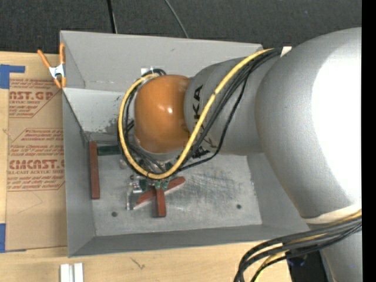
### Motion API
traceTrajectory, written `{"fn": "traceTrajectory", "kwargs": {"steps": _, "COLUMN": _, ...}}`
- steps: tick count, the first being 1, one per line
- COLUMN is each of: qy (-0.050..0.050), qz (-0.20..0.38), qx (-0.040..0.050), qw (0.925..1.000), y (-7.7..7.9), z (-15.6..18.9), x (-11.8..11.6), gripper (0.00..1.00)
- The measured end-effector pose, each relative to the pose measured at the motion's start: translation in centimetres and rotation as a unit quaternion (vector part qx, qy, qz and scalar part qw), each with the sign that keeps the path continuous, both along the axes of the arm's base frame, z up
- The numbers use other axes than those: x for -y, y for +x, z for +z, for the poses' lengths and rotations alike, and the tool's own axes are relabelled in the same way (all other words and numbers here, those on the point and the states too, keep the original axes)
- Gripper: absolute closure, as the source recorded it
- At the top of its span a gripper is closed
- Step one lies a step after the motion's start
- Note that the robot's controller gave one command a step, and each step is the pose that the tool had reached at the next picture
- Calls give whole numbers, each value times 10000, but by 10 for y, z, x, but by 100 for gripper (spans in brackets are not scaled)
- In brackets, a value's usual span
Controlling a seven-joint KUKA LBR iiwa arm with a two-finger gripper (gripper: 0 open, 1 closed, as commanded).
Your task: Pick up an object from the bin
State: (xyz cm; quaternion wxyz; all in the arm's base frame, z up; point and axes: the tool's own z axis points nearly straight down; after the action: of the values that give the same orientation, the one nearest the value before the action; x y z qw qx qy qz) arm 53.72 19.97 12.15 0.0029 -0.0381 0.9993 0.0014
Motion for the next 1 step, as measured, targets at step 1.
{"fn": "traceTrajectory", "kwargs": {"steps": 1, "qy": -20, "qz": 855, "qx": -38, "qw": 9963, "y": 3, "z": -28, "x": 30, "gripper": 0}}
